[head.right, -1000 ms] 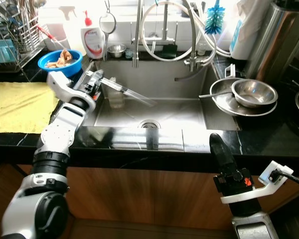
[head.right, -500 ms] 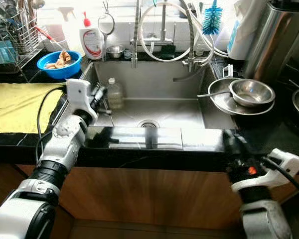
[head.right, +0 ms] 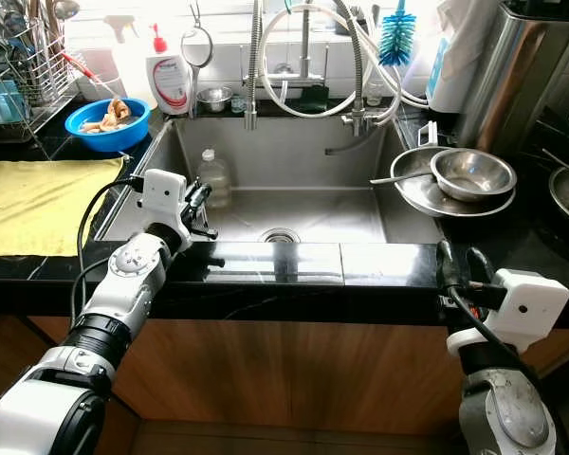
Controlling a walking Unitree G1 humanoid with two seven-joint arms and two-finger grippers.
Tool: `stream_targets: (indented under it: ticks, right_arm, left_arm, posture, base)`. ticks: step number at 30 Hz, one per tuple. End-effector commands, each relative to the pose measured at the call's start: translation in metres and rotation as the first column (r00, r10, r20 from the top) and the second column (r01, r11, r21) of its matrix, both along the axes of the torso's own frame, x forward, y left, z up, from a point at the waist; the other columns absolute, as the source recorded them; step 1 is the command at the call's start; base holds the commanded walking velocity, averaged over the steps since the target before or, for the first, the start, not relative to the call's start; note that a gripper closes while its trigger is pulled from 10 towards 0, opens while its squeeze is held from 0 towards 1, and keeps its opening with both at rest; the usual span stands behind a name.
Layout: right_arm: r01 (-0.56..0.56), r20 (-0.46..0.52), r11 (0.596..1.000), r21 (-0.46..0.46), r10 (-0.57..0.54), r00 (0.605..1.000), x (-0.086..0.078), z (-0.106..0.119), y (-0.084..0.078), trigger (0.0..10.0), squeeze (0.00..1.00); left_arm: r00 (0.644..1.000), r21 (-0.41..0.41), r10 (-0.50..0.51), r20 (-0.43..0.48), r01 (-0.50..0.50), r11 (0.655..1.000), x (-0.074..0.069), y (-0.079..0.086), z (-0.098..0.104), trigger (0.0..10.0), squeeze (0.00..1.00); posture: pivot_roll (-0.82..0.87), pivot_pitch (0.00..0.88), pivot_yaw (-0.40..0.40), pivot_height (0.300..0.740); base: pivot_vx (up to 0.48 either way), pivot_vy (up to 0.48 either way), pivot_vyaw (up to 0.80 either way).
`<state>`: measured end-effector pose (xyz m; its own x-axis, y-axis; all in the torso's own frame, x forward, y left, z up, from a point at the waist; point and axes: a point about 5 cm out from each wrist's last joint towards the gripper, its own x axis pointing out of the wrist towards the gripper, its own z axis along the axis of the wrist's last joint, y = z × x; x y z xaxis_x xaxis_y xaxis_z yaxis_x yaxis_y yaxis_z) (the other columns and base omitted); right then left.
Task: Kitchen organization
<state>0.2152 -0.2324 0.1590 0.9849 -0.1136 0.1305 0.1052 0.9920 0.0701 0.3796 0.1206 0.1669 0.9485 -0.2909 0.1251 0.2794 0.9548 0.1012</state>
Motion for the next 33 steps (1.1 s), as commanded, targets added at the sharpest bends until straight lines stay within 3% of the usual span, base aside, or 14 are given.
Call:
stream_targets:
  ticks: [1,18,19,20,26,29,33]
  right_arm:
    - [0.007,-0.007,1.0,-0.012,-0.007,1.0,0.002,-0.001,0.0,10.0,0.0]
    - [0.031,-0.007,0.999,-0.038,-0.031,0.999,0.007,-0.002,0.002,10.0,0.0]
    - [0.035,-0.006,0.998,-0.044,-0.035,0.999,0.007,-0.001,0.002,10.0,0.0]
    - [0.042,-0.01,0.998,-0.055,-0.042,0.999,0.009,0.001,0.0,10.0,0.0]
    - [0.054,-0.008,0.995,-0.086,-0.055,0.998,0.018,0.01,-0.006,10.0,0.0]
    - [0.023,-0.022,0.987,-0.16,-0.027,0.999,0.035,0.018,-0.005,10.0,0.0]
    - [0.007,-0.06,0.987,-0.158,-0.016,0.998,0.054,0.016,-0.003,10.0,0.0]
  left_arm:
    - [1.0,0.022,-0.002,-0.019,0.003,1.0,-0.001,0.0,-0.005,10.0,1.0]
    - [1.0,0.02,-0.021,-0.012,0.021,1.0,0.0,-0.004,-0.003,10.0,1.0]
    - [1.0,0.019,-0.021,-0.01,0.021,1.0,0.0,-0.005,-0.003,10.0,0.42]
    - [1.0,0.019,-0.023,-0.007,0.023,1.0,0.0,-0.006,-0.002,10.0,0.0]
    - [1.0,0.017,-0.028,0.002,0.028,0.999,0.0,-0.009,0.0,10.0,0.0]
    - [0.999,0.02,-0.042,0.006,0.041,0.999,0.001,-0.013,0.001,10.0,0.0]
    - [0.998,0.02,-0.066,0.018,0.066,0.998,0.0,-0.02,0.003,10.0,0.0]
  posture:
    - [-0.05,0.0,0.061,0.74]
    - [-0.04,0.0,0.061,0.74]
    - [-0.04,0.0,0.061,0.74]
    - [-0.04,0.0,0.061,0.74]
    - [-0.05,0.0,0.063,0.74]
    - [-0.06,0.0,0.068,0.74]
    - [-0.06,0.0,0.072,0.74]
  base:
    - [0.0,0.0,0.0]
    - [0.0,0.0,0.0]
    - [0.0,0.0,0.0]
    - [0.0,0.0,0.0]
    - [0.0,0.0,0.0]
    - [0.0,0.0,0.0]
    - [0.0,0.0,0.0]
